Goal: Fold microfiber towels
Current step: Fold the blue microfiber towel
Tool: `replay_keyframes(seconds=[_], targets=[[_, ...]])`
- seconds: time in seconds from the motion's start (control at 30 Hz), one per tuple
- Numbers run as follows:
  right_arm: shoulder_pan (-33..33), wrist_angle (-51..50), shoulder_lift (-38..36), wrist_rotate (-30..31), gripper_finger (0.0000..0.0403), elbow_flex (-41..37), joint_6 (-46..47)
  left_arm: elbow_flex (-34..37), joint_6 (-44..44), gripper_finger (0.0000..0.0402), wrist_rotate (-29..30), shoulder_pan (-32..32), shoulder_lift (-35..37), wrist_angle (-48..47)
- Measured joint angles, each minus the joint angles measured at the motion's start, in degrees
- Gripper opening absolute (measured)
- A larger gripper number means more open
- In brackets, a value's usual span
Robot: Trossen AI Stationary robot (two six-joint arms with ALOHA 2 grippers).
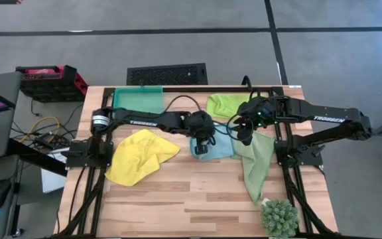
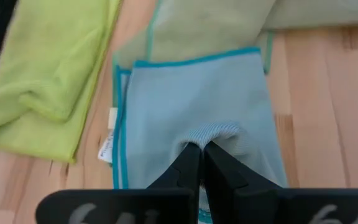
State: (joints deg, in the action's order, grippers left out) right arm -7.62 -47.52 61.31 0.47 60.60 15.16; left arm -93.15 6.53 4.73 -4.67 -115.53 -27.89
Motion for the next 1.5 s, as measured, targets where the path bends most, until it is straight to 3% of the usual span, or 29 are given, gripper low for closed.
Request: replay_keyframes(seconds=[0.2, 0.37, 0.7, 1.07, 1.33, 1.5], targets=[[0.0, -0.34, -0.6, -0.17, 0.0175, -0.02, -0.15, -11.13, 2.12, 0.0, -1.87, -0.03, -7.88, -5.13], [0.0, -0.21, -0.78, -0.13, 0.0175, -0.02, -0.13, -15.92, 3.93, 0.0, -2.9, 0.08, -11.22, -6.39], [-0.02, -0.37, -0.73, 0.11, 0.0175, -0.02, -0.09, -16.1, 1.88, 0.0022, -1.27, 0.11, -11.43, -7.38], [-0.02, -0.47, -0.73, 0.04, 0.0175, -0.02, -0.16, -16.08, 1.33, 0.0116, -1.27, 0.68, -11.43, -7.49], [2.3, -4.18, 0.64, -0.42, 0.0175, 0.0, -7.29, -21.75, -0.95, 0.0139, -0.9, 0.13, -9.47, -22.85], [7.11, -4.05, 6.86, -0.59, 0.0175, -0.02, -14.76, -22.68, -2.26, 0.0139, 1.45, 0.09, -3.94, -28.32]])
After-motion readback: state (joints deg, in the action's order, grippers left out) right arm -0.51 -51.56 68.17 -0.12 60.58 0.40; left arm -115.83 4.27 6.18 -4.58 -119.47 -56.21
